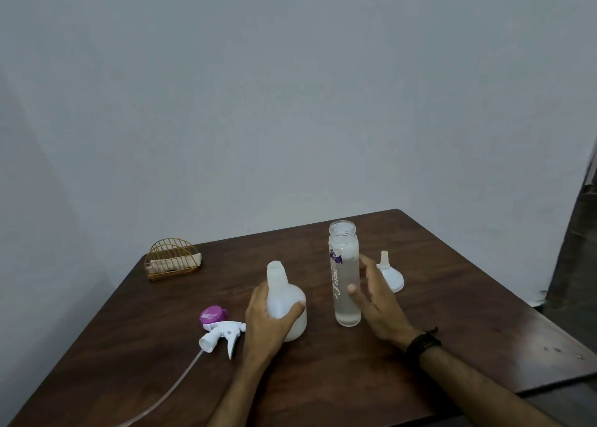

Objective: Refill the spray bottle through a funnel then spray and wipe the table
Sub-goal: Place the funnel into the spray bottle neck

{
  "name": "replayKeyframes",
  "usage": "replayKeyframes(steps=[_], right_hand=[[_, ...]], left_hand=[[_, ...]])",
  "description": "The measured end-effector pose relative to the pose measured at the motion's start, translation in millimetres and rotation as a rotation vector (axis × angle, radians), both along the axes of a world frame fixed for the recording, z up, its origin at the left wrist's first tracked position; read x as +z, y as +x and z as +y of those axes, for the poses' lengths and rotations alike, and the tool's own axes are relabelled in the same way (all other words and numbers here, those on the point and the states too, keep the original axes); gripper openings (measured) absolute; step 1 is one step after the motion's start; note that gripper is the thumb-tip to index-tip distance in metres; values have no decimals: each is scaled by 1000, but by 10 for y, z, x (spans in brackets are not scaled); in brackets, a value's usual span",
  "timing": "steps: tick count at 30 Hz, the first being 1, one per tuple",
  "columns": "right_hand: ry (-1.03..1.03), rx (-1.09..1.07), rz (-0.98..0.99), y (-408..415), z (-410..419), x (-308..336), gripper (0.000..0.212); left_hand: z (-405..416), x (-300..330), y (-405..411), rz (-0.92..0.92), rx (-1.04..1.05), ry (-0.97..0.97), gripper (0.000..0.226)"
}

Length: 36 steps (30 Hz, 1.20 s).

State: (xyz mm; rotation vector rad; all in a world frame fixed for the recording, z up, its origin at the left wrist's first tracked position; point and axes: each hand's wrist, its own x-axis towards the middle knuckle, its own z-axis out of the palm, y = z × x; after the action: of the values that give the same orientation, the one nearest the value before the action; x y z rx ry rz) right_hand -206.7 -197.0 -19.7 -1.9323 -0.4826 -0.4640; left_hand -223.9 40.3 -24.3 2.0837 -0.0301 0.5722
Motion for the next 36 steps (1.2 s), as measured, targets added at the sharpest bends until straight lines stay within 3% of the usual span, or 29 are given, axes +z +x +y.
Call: replayKeyframes(steps=[2, 5, 7, 10, 15, 22, 26, 33, 36], right_hand=[[9, -226, -94, 52, -142, -13, 67], [-227, -511, -105, 275, -454, -3, 50], [-413, -428, 39, 400, -615, 9, 52], [-465, -235, 212, 445, -695, 87, 55], [-380, -355, 145, 309, -678, 141, 22], [-143, -527, 159, -232, -854, 166, 35], [-176, -504, 170, -470, -947, 225, 27], [-110, -380, 261, -846, -805, 252, 20], [-226, -362, 253, -955, -777, 275, 23]], left_hand=[[9, -33, -11, 3, -11, -23, 63], [24, -75, 0, 13, -12, -52, 66], [30, -84, 4, 27, -18, -64, 68], [38, -78, -9, 34, -30, -85, 71], [59, -78, -26, 47, -45, -93, 72], [93, -119, -10, 58, -66, -104, 74], [86, -99, -40, 55, -62, -113, 85], [68, -41, -119, 47, -69, -139, 68], [76, -38, -142, 52, -72, -137, 67]])
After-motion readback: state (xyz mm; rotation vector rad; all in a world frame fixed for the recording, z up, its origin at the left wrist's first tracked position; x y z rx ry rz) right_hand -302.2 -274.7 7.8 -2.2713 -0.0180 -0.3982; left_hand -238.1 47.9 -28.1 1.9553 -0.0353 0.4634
